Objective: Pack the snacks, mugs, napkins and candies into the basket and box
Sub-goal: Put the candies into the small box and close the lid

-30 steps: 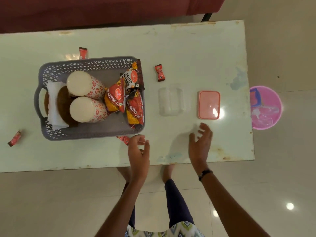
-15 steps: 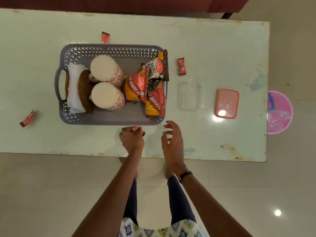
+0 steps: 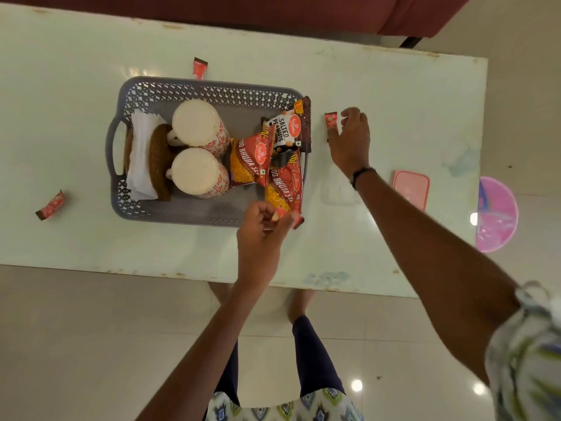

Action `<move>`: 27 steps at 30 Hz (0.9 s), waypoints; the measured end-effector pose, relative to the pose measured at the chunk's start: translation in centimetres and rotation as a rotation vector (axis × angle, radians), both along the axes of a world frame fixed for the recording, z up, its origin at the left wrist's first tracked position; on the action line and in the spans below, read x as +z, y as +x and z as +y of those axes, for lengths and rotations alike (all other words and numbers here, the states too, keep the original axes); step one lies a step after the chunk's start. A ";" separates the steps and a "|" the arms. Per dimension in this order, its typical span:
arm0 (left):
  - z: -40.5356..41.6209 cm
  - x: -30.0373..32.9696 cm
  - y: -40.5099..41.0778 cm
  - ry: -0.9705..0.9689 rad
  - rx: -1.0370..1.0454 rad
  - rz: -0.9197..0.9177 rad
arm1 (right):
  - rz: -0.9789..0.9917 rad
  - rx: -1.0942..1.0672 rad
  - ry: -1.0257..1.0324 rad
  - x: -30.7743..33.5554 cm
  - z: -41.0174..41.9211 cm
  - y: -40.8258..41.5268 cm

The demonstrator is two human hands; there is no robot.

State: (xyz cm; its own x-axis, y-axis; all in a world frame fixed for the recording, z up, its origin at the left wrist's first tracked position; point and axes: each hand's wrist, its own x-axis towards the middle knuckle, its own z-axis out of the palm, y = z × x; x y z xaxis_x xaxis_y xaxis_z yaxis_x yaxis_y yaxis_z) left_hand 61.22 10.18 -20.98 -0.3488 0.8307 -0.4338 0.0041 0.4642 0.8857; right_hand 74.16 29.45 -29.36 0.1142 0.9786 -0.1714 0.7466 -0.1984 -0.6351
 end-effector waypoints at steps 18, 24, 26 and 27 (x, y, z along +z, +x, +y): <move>7.6 0.3 3.6 0.155 0.062 0.067 | 0.332 -0.257 -0.038 6.8 -5.6 4.1; 8.9 -1.5 9.0 0.119 -0.020 0.191 | 0.398 -0.433 -0.104 5.5 -10.5 6.3; 8.8 -2.3 10.1 0.045 -0.024 0.135 | 0.403 -0.443 -0.107 5.2 -11.0 6.5; 8.5 -2.7 10.4 0.009 -0.029 0.113 | 0.402 -0.445 -0.110 5.1 -11.2 6.5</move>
State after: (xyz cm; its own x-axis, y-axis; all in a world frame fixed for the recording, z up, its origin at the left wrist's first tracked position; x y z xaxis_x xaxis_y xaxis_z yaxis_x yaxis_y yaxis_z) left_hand 71.63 18.73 -23.63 -0.3708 0.8449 -0.3856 0.1173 0.4544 0.8830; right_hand 80.70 18.26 -24.21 0.4138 0.8256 -0.3835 0.2832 -0.5171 -0.8077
